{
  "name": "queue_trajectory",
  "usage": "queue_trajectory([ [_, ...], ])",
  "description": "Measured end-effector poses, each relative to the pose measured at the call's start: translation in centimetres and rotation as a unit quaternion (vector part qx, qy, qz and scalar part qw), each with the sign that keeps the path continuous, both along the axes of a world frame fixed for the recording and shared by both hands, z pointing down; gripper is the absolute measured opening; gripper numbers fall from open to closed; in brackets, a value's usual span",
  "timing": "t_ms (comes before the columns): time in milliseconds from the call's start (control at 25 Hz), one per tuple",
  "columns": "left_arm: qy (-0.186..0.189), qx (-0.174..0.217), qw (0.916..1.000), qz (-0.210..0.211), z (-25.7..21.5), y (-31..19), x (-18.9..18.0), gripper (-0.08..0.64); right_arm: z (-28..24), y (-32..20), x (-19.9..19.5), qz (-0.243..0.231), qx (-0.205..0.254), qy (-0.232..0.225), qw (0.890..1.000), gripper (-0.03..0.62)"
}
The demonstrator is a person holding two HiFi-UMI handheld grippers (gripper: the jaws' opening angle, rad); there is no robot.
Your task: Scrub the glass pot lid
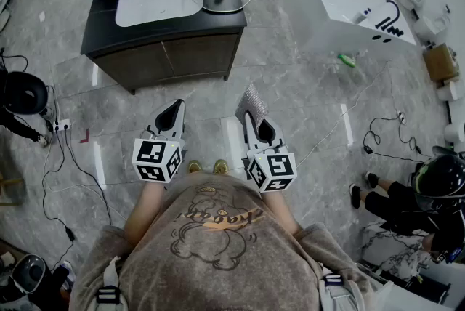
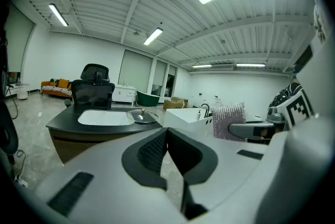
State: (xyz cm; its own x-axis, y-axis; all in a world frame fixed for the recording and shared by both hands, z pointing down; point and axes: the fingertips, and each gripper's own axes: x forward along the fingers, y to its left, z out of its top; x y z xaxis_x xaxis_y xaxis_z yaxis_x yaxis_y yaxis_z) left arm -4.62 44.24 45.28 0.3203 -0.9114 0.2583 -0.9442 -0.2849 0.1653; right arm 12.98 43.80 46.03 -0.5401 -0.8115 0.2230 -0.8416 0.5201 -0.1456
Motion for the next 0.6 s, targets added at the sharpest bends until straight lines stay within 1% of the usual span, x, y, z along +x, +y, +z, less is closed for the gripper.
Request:
queue_trajectory([
  [360,0.001,-0.011,0.9999,0.001,0.6,0.3,-1.5,0.018,-0.1,0.6,-1.4,-0.003,-0.003,-0.017,1.0,0.081],
  [600,-0.001,-0.011,0.9998,0.018,1.2,0.1,-2.6,0.018,0.1,1.0,-2.1,0.01,0.006,-0.015,1.0,0.081],
])
